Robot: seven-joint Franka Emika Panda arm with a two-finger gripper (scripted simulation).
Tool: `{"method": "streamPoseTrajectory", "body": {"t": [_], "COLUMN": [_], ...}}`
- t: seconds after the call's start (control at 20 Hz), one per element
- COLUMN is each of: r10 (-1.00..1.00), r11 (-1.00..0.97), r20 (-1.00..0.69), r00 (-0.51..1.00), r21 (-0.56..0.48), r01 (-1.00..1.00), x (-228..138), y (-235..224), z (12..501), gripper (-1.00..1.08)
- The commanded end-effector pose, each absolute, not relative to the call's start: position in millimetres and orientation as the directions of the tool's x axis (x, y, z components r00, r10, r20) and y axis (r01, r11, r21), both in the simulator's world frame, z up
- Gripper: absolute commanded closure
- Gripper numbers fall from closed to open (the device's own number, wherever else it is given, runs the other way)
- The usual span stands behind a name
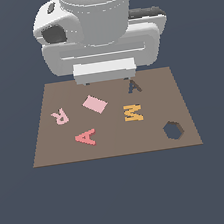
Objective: Insert a designated object into the corresponding slot on a board.
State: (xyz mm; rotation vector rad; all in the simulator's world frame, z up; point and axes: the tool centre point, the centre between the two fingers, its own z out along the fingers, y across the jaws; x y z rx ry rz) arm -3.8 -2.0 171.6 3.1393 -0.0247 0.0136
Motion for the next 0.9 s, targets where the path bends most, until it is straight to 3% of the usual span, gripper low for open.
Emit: {"method": "streamPoseTrajectory", "body": {"t": [0.0, 0.85], "r10": [-0.016, 0.154], "r11": [-1.0, -0.988], "r20": [0.009, 0.008], "r00": [1.0, 0.988], "r21": [0.002, 0.002], "r01": [-0.016, 0.154], "x": [-3.8, -2.5], "y": [-2.0, -17.3], "z": [171.6, 158.4], "gripper": [-0.92, -0.92]}}
